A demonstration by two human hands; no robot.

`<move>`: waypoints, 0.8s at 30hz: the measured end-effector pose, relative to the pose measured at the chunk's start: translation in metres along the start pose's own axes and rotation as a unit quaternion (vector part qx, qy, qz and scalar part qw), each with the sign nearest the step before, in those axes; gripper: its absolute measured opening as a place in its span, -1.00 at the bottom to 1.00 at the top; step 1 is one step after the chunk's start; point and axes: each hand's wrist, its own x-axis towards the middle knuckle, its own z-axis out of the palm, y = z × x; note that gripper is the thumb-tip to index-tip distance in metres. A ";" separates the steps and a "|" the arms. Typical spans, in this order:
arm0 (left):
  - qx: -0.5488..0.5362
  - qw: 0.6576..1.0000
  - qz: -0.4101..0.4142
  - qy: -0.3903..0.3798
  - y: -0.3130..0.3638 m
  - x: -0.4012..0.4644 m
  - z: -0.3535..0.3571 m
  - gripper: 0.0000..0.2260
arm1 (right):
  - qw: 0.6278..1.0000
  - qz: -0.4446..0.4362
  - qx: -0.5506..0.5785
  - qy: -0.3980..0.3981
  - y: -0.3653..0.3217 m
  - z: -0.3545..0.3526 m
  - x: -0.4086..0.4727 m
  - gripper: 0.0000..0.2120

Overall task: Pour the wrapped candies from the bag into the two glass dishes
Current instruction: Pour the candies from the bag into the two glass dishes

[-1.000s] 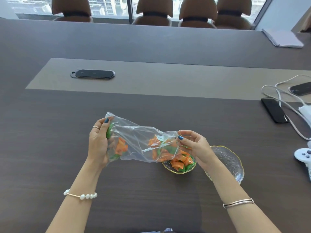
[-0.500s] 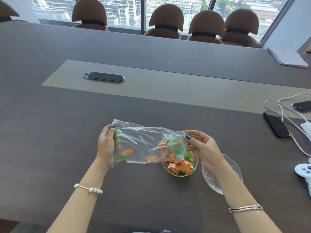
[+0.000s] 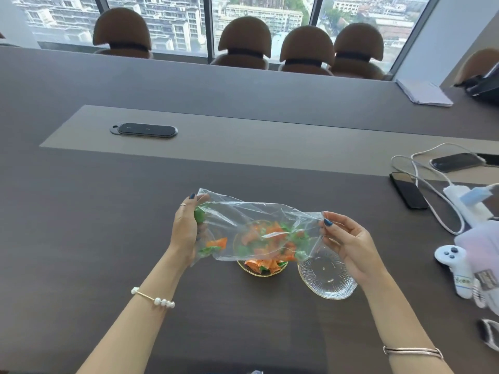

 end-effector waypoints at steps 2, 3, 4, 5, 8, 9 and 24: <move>-0.005 1.000 -0.024 -0.018 -0.005 -0.009 0.020 -0.71 | 1.000 0.003 0.006 0.023 -0.003 -0.020 -0.006 -0.25; -0.007 0.999 -0.037 -0.023 -0.009 -0.012 0.030 -0.71 | 0.999 0.004 0.010 0.035 -0.004 -0.031 -0.010 -0.24; -0.007 0.998 -0.049 -0.029 -0.013 -0.015 0.039 -0.71 | 0.999 0.003 0.014 0.047 -0.005 -0.042 -0.014 -0.25; -0.001 0.997 -0.059 -0.041 -0.018 -0.018 0.049 -0.70 | 0.998 0.005 0.018 0.058 -0.006 -0.053 -0.017 -0.29; 0.019 0.993 -0.076 -0.085 -0.035 -0.024 0.078 -0.71 | 0.996 0.027 0.028 0.086 -0.003 -0.088 -0.024 -0.77; 0.025 0.992 -0.077 -0.095 -0.041 -0.026 0.087 -0.73 | 0.994 0.033 0.028 0.102 0.000 -0.099 -0.025 -0.86; 0.249 0.956 -0.026 -0.153 -0.084 -0.022 0.111 -0.74 | 0.981 0.090 -0.038 0.169 0.046 -0.166 0.010 -0.85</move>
